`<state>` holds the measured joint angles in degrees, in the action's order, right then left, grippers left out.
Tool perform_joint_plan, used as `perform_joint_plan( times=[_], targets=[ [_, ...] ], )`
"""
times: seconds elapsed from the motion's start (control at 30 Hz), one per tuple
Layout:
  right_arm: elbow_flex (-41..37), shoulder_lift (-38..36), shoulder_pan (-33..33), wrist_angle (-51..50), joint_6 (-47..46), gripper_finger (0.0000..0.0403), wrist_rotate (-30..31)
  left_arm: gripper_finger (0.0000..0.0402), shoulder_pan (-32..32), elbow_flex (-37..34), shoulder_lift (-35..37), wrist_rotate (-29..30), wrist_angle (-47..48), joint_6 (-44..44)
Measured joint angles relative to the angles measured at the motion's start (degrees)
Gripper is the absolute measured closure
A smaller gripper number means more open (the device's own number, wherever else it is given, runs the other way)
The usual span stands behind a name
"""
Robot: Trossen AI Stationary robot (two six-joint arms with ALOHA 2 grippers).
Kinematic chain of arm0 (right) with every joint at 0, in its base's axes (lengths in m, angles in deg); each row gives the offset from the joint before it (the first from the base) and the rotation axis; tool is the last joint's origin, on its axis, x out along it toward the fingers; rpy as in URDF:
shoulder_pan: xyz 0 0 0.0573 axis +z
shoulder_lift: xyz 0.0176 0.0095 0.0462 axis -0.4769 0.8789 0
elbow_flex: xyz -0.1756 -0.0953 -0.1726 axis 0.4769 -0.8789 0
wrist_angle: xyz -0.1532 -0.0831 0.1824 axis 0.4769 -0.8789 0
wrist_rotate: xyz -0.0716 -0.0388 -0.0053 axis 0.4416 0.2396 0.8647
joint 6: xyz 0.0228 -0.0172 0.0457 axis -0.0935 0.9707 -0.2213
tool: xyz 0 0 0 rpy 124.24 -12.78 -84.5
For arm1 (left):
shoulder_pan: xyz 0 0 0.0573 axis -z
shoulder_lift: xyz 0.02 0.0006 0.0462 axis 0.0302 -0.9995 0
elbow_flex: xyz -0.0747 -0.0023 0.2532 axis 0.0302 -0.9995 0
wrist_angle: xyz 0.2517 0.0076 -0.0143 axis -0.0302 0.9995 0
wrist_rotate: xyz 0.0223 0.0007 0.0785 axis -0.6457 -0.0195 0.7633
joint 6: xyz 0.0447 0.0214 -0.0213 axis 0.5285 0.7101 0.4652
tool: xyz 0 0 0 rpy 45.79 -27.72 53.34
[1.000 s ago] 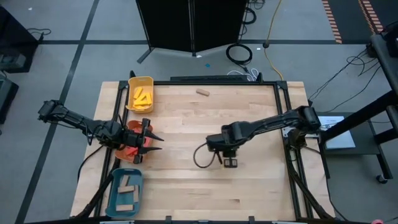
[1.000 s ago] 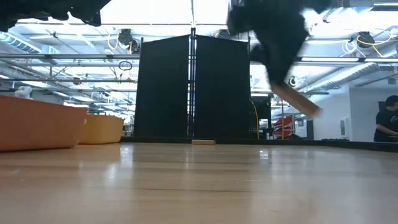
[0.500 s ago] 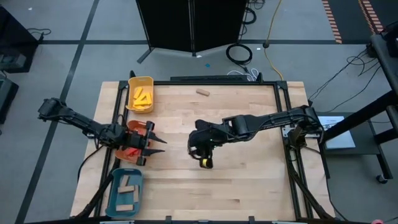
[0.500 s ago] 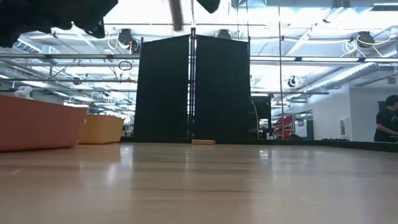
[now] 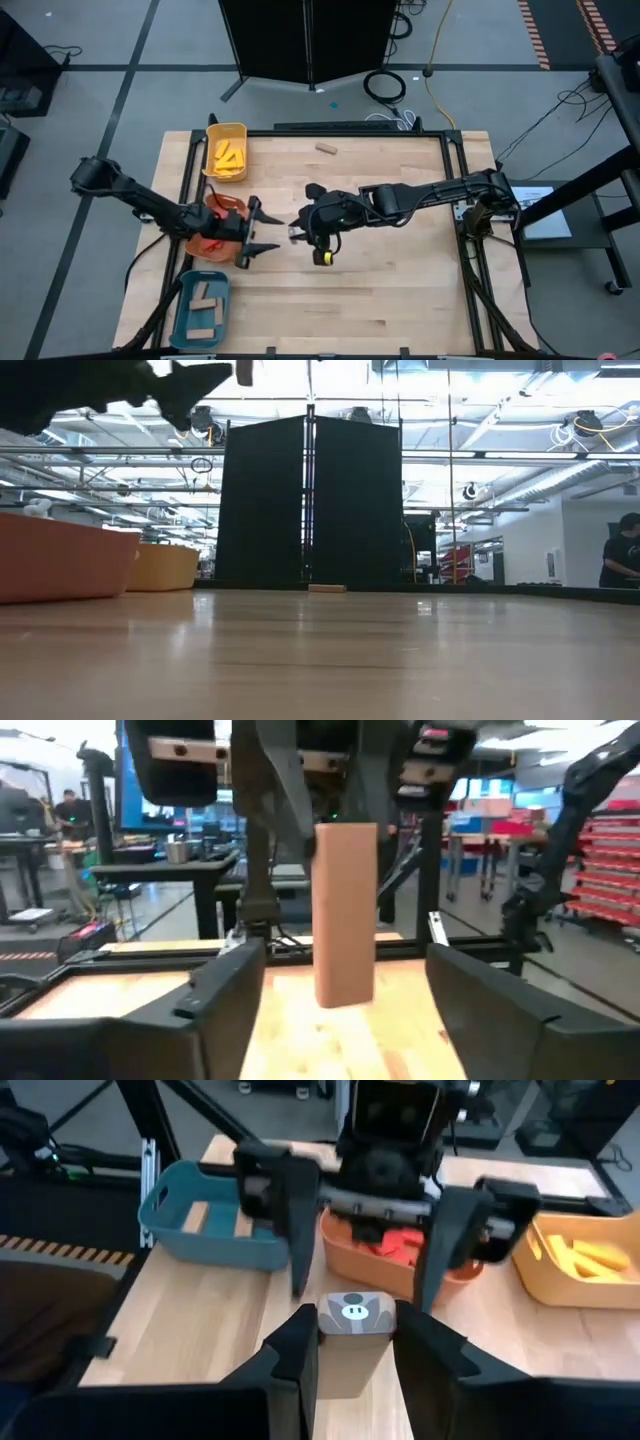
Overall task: Sort blocks
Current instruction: Put the bottom brown block in the blue bin
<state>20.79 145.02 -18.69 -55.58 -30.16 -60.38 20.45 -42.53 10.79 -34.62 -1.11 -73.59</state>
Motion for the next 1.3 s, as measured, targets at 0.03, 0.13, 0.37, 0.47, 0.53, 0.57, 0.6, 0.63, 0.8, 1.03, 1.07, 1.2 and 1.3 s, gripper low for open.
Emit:
perform_joint_plan(
  times=[0.03,0.13,0.37,0.47,0.53,0.57,0.6,0.63,0.8,1.03,1.07,1.2,1.3],
  targets=[
    [0.00,0.00,-0.07,0.53,0.04,0.0317,0.01,0.0119,0.00,0.97,-1.29,0.30,0.01,0.49],
    [0.00,0.00,-0.21,1.13,0.04,0.0317,2.14,0.0091,0.02,4.29,-5.05,3.23,0.09,4.32],
    [0.00,0.00,-0.23,0.71,0.06,0.0317,4.28,0.0057,0.02,9.39,-9.89,9.67,0.39,5.25],
    [0.00,0.00,-0.22,0.62,0.06,0.0317,4.31,0.0058,-0.01,9.85,-10.73,9.62,0.59,5.23],
    [0.00,0.00,-0.21,0.60,0.08,0.0317,4.31,0.0065,0.00,9.87,-10.95,9.62,0.86,5.23],
    [0.00,0.00,-0.21,0.60,0.08,0.0317,4.31,0.0070,0.00,9.87,-10.97,9.62,0.89,5.21],
    [0.00,0.00,-0.21,0.57,0.10,0.0316,4.31,0.0077,0.00,9.87,-10.95,9.62,0.83,5.21],
    [0.00,0.00,-0.21,0.49,0.10,0.0316,4.31,0.0086,0.00,9.87,-10.95,9.60,0.79,5.22],
    [0.00,0.00,-0.32,0.42,0.76,0.0316,4.31,0.0150,0.00,9.87,-10.95,9.57,0.37,5.21],
    [0.00,0.00,-0.41,0.47,0.92,0.0303,4.27,0.0262,0.00,9.87,-10.95,9.44,0.37,5.23],
    [0.00,0.00,-0.41,0.47,0.68,0.0298,4.24,0.0278,0.00,9.87,-10.95,9.43,0.37,5.20],
    [0.00,0.00,-0.71,0.09,-2.55,0.0265,3.89,0.0313,0.00,9.87,-10.93,9.43,0.33,5.22],
    [0.00,0.00,-1.06,-0.74,-2.96,0.0230,4.13,0.0313,0.00,9.87,-10.92,9.45,0.40,5.26]
  ],
)
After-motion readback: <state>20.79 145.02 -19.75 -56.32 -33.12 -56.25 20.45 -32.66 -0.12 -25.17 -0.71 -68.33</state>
